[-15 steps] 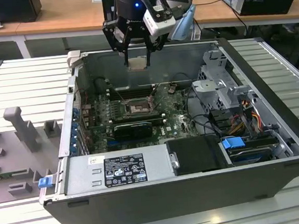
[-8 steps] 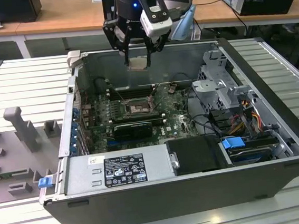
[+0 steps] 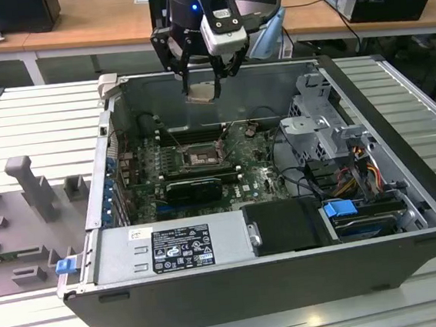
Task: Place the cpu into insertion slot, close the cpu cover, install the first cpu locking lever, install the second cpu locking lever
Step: 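Place the cpu into insertion slot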
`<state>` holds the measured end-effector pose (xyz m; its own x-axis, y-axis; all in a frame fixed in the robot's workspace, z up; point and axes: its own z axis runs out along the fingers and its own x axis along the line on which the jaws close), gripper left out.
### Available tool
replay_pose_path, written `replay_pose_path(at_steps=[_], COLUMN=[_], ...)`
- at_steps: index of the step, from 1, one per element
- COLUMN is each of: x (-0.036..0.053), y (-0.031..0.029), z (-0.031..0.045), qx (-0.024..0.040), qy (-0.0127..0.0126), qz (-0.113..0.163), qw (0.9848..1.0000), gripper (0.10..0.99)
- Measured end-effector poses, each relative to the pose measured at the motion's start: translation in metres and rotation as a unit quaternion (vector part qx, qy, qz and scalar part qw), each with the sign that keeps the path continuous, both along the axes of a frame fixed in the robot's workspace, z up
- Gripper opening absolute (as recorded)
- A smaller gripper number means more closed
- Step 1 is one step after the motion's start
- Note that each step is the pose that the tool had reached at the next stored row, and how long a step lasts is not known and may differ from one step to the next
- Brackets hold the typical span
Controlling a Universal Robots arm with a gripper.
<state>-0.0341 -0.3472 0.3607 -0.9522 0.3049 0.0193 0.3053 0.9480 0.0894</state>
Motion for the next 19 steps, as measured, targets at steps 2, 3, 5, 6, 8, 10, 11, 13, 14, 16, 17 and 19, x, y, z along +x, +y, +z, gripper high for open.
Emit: replay_pose_path(at_steps=[2,3,5,6,8,10,11,13,14,16,17,19], x=[0.0,0.0,0.0,0.0,0.0,0.0,0.0,0.0,0.0,0.0,0.0,0.0], y=[0.0,0.0,0.0,0.0,0.0,0.0,0.0,0.0,0.0,0.0,0.0,0.0], z=[0.0,0.0,0.0,0.0,0.0,0.0,0.0,0.0,0.0,0.0,0.0,0.0], qx=[0.0,0.0,0.0,0.0,0.0,0.0,0.0,0.0,0.0,0.0,0.0,0.0], qy=[0.0,0.0,0.0,0.0,0.0,0.0,0.0,0.0,0.0,0.0,0.0,0.0], qz=[-0.008,-0.01,-0.016,-0.019,-0.027,-0.036,-0.038,-0.048,-0.053,-0.064,-0.07,-0.076], qw=[1.0,0.9999,0.9999,0.9998,0.9996,0.9994,0.9993,0.9989,0.9986,0.9979,0.9976,0.9971], gripper=[0.525,0.525,0.525,0.525,0.525,0.525,0.525,0.525,0.525,0.525,0.525,0.525])
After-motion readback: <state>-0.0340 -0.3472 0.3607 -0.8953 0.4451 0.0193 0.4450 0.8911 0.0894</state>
